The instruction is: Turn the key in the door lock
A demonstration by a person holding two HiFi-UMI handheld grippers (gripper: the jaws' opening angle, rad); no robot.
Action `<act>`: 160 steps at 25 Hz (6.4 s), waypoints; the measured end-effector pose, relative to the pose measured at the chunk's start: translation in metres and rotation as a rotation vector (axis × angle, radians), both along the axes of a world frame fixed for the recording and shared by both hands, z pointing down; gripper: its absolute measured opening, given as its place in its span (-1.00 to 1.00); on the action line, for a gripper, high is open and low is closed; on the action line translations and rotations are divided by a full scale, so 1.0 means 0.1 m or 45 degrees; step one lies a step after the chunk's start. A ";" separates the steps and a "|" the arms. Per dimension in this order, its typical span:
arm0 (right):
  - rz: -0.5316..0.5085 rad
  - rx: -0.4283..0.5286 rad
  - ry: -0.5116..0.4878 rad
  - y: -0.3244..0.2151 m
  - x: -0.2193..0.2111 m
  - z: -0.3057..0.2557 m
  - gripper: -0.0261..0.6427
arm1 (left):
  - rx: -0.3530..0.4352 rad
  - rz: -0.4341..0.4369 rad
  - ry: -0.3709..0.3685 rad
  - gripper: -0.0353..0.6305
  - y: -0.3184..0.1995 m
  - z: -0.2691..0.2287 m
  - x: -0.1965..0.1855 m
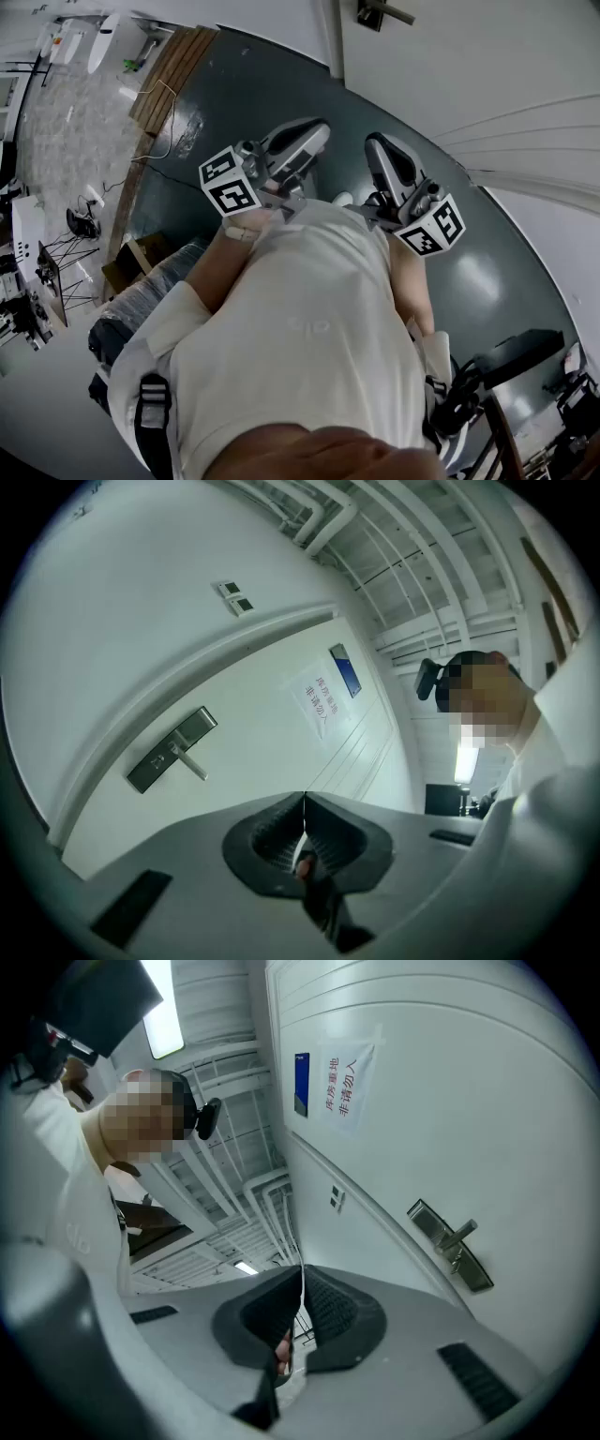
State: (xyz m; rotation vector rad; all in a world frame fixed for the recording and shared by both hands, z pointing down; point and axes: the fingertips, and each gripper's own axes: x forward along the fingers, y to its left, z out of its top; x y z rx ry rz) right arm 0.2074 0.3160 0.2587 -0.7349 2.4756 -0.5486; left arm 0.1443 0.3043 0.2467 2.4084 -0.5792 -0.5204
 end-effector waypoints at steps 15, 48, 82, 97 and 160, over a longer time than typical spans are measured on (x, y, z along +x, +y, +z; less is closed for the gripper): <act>0.069 -0.061 0.078 -0.96 -0.39 0.02 -0.85 | -0.053 0.030 0.058 -0.87 -1.00 -0.02 -0.47; 0.714 0.182 1.642 -3.40 -1.51 0.59 -0.84 | -0.158 0.274 0.064 -0.87 -3.21 0.25 -1.88; 1.006 0.283 2.303 -4.40 -0.81 2.27 -0.61 | -0.451 0.163 0.031 -0.87 -3.22 1.17 -1.97; 1.097 0.192 2.177 -4.49 -0.79 2.13 -0.66 | -0.443 0.161 0.059 -0.87 -3.21 1.10 -2.05; 1.037 0.068 1.798 -4.35 -0.81 2.06 -0.70 | -0.475 0.128 0.173 -0.87 -3.22 1.08 -2.13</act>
